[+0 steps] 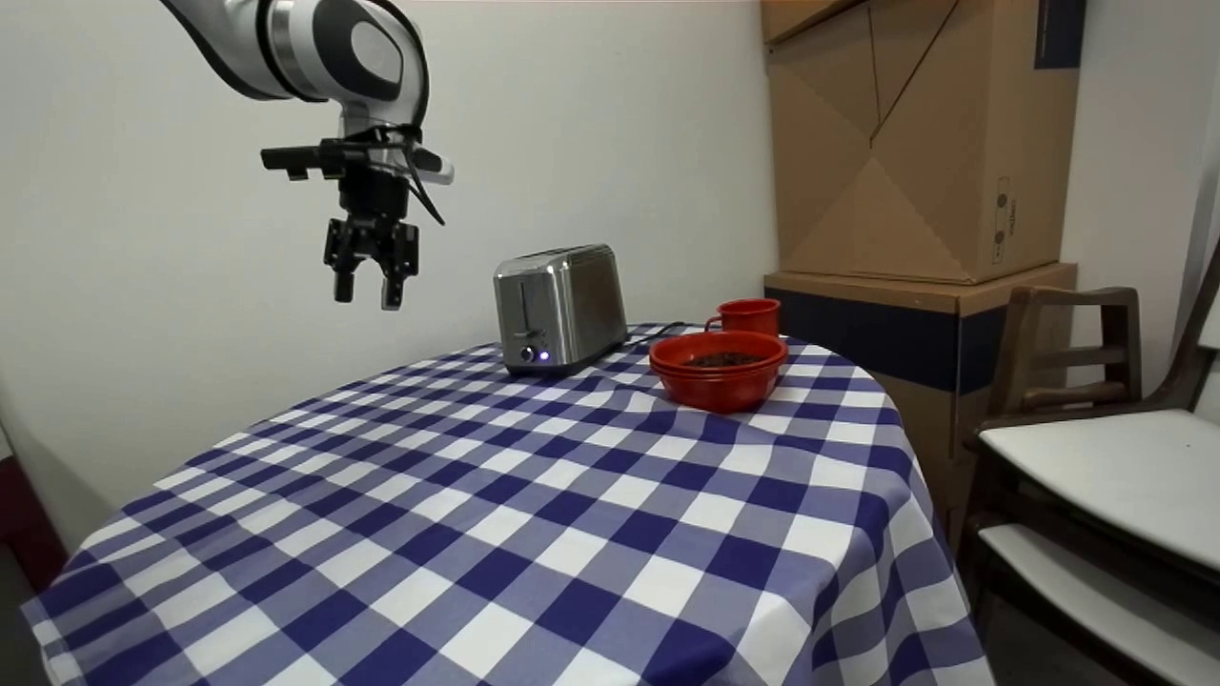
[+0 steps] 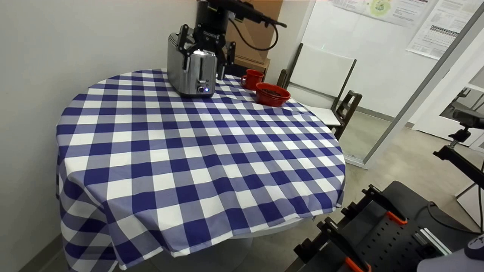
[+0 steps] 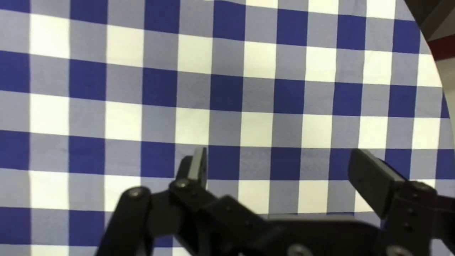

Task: Turn off the toaster

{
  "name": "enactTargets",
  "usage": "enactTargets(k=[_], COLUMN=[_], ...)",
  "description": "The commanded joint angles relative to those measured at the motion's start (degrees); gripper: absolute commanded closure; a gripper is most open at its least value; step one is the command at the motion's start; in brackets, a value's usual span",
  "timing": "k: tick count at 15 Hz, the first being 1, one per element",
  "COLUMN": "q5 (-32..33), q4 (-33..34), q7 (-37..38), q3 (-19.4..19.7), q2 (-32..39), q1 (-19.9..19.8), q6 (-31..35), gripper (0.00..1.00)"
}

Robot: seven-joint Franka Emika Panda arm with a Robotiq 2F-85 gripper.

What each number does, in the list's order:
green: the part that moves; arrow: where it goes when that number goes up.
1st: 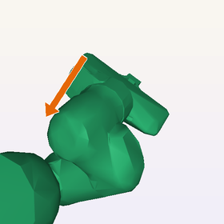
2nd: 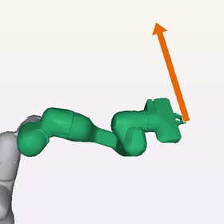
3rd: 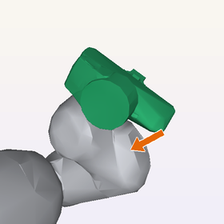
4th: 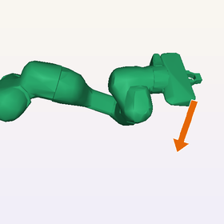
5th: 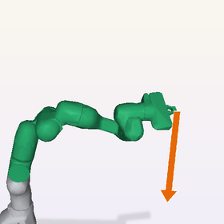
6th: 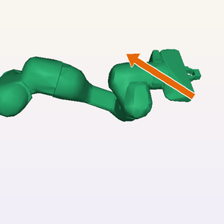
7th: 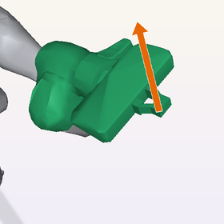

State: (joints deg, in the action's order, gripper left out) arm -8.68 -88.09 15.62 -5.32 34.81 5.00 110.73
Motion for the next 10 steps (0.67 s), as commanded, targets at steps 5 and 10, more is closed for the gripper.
enactTargets(k=[5, 10], q5=[17.77, 20.32], q4=[-24.69, -26.6], q7=[12.7, 11.71], q3=[5.31, 2.33], q2=[-23.7, -26.97], q1=[6.67, 5.74], q6=[3.43, 1.05], gripper=[0.0, 0.0])
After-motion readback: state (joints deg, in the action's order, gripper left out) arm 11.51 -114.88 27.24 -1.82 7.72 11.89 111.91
